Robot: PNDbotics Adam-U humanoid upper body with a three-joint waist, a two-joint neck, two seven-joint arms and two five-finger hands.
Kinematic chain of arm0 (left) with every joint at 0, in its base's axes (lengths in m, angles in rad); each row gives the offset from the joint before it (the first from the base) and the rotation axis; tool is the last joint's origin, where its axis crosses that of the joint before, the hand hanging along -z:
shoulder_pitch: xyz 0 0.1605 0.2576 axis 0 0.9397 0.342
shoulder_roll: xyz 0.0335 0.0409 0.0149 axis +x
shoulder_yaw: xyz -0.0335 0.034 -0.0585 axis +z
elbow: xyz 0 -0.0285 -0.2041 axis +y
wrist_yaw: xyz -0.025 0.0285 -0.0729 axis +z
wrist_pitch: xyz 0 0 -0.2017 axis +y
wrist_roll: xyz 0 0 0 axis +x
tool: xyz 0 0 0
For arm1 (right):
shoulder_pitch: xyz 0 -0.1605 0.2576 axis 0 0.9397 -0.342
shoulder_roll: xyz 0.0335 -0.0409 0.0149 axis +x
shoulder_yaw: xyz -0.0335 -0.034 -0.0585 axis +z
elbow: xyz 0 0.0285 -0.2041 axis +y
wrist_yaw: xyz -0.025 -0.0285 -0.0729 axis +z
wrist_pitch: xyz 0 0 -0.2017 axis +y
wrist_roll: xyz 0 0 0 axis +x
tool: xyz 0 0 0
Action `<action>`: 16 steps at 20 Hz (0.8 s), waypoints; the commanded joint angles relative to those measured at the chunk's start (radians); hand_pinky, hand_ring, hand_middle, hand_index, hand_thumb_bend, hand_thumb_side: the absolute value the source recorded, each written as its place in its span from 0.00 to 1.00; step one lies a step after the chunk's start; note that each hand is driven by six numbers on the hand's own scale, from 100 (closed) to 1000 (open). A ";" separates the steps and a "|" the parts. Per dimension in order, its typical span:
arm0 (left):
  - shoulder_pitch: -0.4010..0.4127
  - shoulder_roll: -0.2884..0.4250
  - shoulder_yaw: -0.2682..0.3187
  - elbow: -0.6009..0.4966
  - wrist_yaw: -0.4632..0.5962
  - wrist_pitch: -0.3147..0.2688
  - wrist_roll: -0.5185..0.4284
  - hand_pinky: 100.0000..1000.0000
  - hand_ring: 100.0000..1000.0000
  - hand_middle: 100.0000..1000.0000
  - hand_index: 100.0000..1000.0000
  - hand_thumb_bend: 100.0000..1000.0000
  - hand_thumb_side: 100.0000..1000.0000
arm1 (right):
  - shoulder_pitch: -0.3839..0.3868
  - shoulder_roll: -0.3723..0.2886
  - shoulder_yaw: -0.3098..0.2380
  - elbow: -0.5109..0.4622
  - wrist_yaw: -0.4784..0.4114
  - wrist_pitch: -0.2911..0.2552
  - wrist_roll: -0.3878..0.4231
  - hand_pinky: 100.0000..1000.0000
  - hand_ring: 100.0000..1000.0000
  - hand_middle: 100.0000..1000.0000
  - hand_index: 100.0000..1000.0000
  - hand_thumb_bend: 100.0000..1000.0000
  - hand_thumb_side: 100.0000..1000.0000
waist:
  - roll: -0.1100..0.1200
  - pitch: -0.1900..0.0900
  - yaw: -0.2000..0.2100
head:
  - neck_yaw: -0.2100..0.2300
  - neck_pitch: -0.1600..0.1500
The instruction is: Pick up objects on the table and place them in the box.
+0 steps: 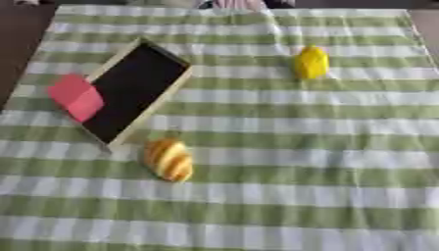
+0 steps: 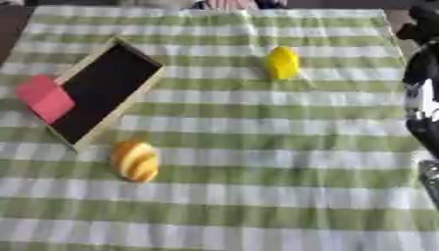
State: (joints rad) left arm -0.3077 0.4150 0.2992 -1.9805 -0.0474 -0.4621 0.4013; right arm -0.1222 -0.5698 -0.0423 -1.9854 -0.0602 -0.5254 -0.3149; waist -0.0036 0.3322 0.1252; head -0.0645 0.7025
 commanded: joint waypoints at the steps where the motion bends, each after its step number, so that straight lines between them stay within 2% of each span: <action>1: -0.003 0.034 0.007 -0.020 -0.001 -0.002 0.002 0.67 0.77 0.73 0.85 0.00 0.40 | 0.001 -0.044 -0.014 -0.015 0.012 -0.003 -0.005 0.86 0.89 0.59 0.75 0.00 0.41 | 0.000 -0.021 0.002 | -0.001 0.001; 6: -0.002 0.040 0.006 -0.020 -0.002 -0.002 0.001 0.67 0.77 0.74 0.85 0.00 0.40 | 0.007 -0.130 -0.040 -0.015 0.016 -0.004 -0.034 0.86 0.90 0.60 0.76 0.00 0.41 | -0.004 -0.019 0.002 | 0.001 0.003; 13: -0.002 0.053 0.002 -0.020 -0.003 -0.002 -0.003 0.67 0.77 0.74 0.85 0.00 0.40 | 0.024 -0.311 -0.069 0.002 -0.001 0.100 -0.010 0.87 0.94 0.63 0.77 0.00 0.41 | -0.017 -0.016 0.006 | 0.003 -0.002; 14: -0.003 0.054 0.001 -0.020 -0.003 -0.002 -0.004 0.67 0.77 0.74 0.85 0.00 0.40 | 0.019 -0.335 -0.072 0.020 -0.012 0.115 -0.008 0.88 0.94 0.63 0.78 0.00 0.28 | -0.018 -0.015 0.007 | 0.003 -0.003; 15: -0.004 0.055 0.000 -0.020 -0.003 -0.003 -0.006 0.67 0.77 0.74 0.85 0.00 0.39 | 0.015 -0.360 -0.075 0.042 -0.025 0.130 -0.008 0.88 0.94 0.64 0.78 0.00 0.41 | -0.020 -0.015 0.009 | 0.003 -0.005; 16: -0.006 0.057 -0.001 -0.020 -0.002 -0.003 -0.007 0.67 0.77 0.74 0.85 0.00 0.39 | 0.008 -0.386 -0.077 0.067 -0.040 0.146 -0.009 0.88 0.95 0.64 0.78 0.00 0.41 | -0.020 -0.014 0.011 | 0.003 -0.007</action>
State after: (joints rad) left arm -0.3071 0.4340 0.2968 -1.9805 -0.0487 -0.4636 0.3991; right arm -0.1049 -0.8908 -0.0995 -1.9329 -0.0816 -0.3978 -0.3246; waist -0.0248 0.3329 0.1357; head -0.0634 0.7024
